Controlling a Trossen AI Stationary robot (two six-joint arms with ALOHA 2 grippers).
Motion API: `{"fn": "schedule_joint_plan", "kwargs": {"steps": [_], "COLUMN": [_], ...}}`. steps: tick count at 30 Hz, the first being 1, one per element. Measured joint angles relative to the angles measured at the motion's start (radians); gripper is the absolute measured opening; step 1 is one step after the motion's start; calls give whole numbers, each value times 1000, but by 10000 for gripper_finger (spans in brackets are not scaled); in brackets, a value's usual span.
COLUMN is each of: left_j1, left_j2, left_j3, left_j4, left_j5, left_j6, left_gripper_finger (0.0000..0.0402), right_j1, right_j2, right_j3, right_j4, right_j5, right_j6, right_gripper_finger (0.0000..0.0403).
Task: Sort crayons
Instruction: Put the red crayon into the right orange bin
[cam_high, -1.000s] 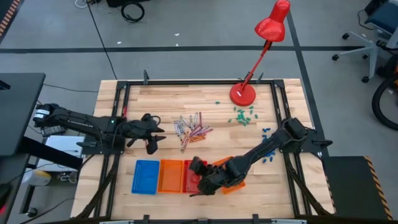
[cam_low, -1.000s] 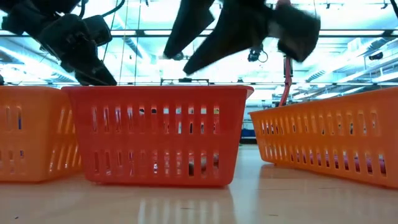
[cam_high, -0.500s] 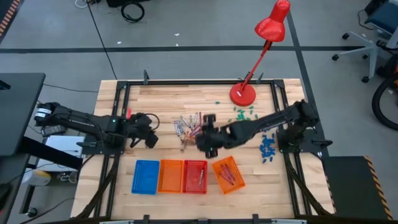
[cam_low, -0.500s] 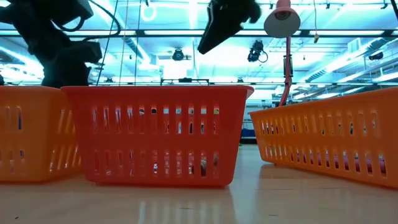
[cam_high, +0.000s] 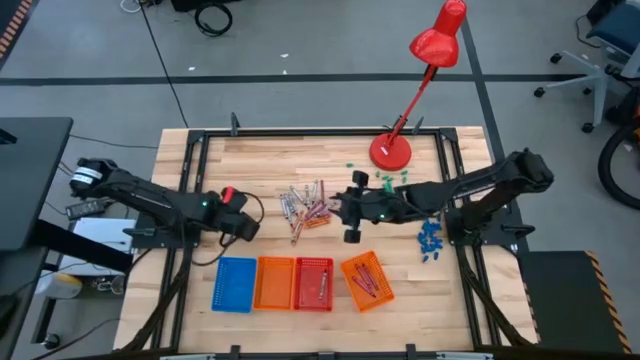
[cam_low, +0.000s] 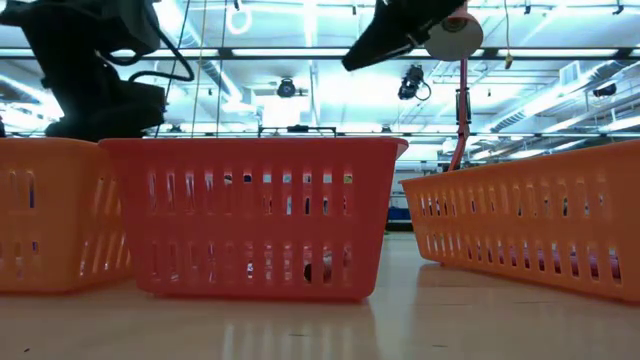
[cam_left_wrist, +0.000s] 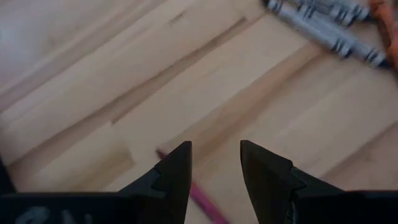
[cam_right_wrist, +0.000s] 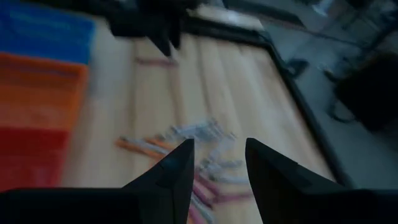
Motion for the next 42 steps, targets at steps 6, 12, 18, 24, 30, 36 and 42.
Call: {"fn": "schedule_joint_plan", "kwargs": {"steps": [6,12,18,24,30,36,42], "left_j1": [-15,-22,-12,6,11,-11,-11], "left_j2": [71,81,93,104,147,245,308], "left_j3": [43,49,49,49,48,47,47], "left_j4": [-24,-29,-5,-57,-55,-46,-40], "left_j5": [41,43,105,148,191,209,214], "left_j6": [-37,-7,-35,-209,-302,-347,-379], "left_gripper_finger": [148,148,148,148,148,148,148], "right_j1": [42,113,154,157,156,157,163], "right_j2": [-70,-85,-108,-97,-97,-97,-97], "right_j3": [-179,-296,-354,-353,-353,-353,-353], "right_j4": [111,290,354,321,309,302,286], "right_j5": [-33,3,12,12,11,-17,-17], "right_j6": [52,-22,-42,-35,-77,-85,-101], "right_gripper_finger": [148,148,149,148,148,148,148]}}
